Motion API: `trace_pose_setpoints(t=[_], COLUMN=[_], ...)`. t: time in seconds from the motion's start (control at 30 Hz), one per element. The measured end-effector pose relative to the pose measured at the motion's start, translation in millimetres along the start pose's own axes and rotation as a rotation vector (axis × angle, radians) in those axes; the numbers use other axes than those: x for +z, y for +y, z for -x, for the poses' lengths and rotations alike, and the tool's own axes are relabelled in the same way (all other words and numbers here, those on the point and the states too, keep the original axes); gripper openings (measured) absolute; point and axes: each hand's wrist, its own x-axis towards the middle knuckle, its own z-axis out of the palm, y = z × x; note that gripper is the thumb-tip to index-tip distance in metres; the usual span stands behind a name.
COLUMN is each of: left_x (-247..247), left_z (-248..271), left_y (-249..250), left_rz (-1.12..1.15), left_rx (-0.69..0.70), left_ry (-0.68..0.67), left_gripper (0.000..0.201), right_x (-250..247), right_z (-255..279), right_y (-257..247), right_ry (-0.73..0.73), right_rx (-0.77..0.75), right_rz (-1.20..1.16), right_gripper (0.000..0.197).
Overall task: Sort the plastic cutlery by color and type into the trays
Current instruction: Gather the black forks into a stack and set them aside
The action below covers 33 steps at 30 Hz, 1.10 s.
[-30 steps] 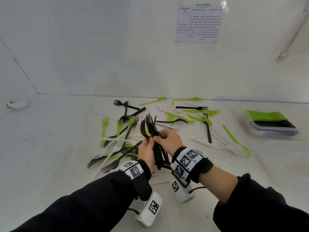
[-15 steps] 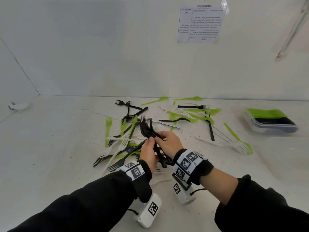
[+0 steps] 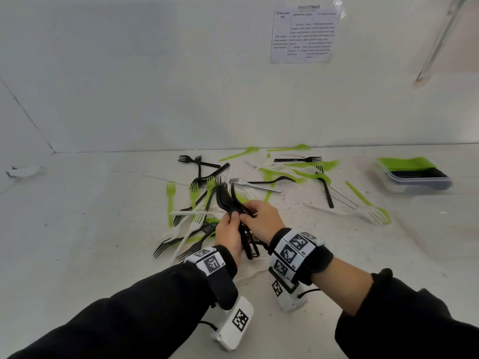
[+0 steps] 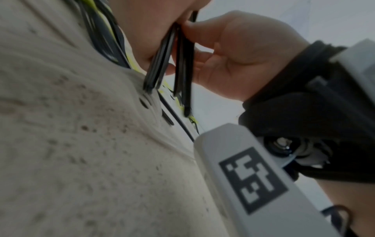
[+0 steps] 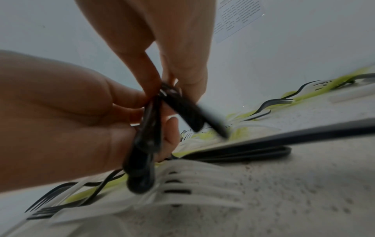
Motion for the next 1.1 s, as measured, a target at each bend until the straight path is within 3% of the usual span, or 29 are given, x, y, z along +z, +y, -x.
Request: trace_pose_setpoints(t=[0.13, 0.37, 0.6, 0.7, 0.83, 0.97, 1.1], left_x=[-6.2, -13.1, -9.4, -4.0, 0.3, 2.9, 10.2], left_z=[3.2, 15.5, 16.3, 17.0, 17.9, 16.2, 10.0], left_y=[2.6, 8.8, 9.2, 10.1, 10.9, 9.5, 6.8], left_rz=[-0.009, 0.104, 0.045, 0.062, 0.046, 0.031, 0.051], left_rx=[0.001, -0.047, -0.009, -0.013, 0.006, -0.024, -0.023], left_ry=[0.011, -0.061, -0.05, -0.043, -0.049, -0.031, -0.03], left_gripper=[0.022, 0.026, 0.026, 0.025, 0.029, 0.032, 0.032], right_x=[4.7, 14.5, 16.6, 17.2, 8.3, 0.1, -5.4], right_z=[2.1, 9.0, 10.8, 6.4, 2.4, -2.7, -4.2], right_y=[0.7, -1.4, -12.2, -12.7, -5.4, 2.8, 3.2], right_ry=[0.102, -0.002, 0.061, 0.045, 0.006, 0.061, -0.001], right_rx=[0.028, 0.044, 0.062, 0.049, 0.036, 0.082, 0.025], right_rz=[-0.06, -0.186, -0.242, -0.171, -0.105, -0.172, -0.131], right_gripper=[0.021, 0.021, 0.02, 0.036, 0.032, 0.027, 0.031])
